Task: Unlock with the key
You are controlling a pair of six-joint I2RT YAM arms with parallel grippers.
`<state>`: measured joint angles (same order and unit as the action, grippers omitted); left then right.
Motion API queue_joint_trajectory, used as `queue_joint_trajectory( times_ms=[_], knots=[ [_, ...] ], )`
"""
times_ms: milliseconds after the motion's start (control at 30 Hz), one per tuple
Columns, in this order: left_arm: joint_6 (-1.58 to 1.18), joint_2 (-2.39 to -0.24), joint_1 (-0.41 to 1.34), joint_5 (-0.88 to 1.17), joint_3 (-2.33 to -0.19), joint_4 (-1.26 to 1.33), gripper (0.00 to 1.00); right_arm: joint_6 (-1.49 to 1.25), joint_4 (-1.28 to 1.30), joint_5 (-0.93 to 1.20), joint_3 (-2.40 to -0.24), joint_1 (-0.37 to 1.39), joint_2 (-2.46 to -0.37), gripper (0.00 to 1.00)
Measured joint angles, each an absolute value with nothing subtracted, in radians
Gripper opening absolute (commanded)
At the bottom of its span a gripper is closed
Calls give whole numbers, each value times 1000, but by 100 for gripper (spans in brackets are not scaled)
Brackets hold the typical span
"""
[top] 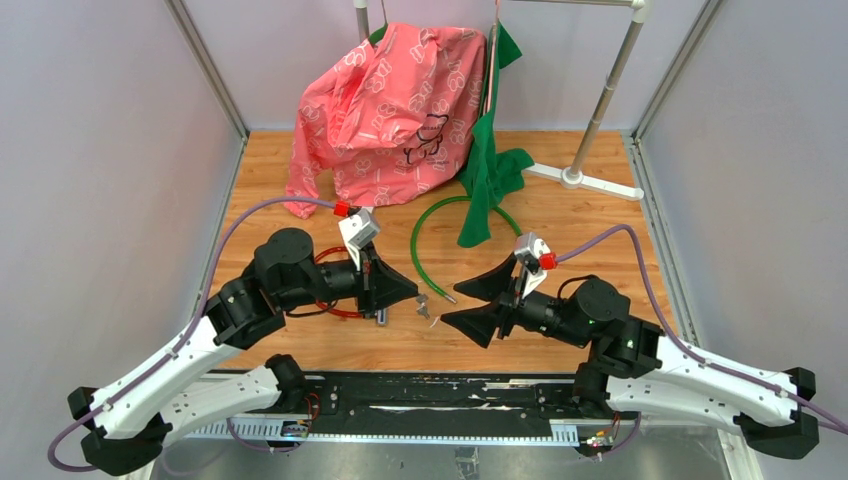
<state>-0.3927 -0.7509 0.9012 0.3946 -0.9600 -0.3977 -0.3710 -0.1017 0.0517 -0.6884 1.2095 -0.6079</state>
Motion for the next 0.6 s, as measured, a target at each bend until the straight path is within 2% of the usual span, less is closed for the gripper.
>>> queue_joint_trajectory(
  times_ms=[200,600],
  knots=[
    [-412,-744,901,343,-964,-378,0,-405,-236,52,-650,1209,-657,65],
    [-484,-728,901,337,-981,-290,0,-450,-405,64,-642,1209,-679,65]
  ],
)
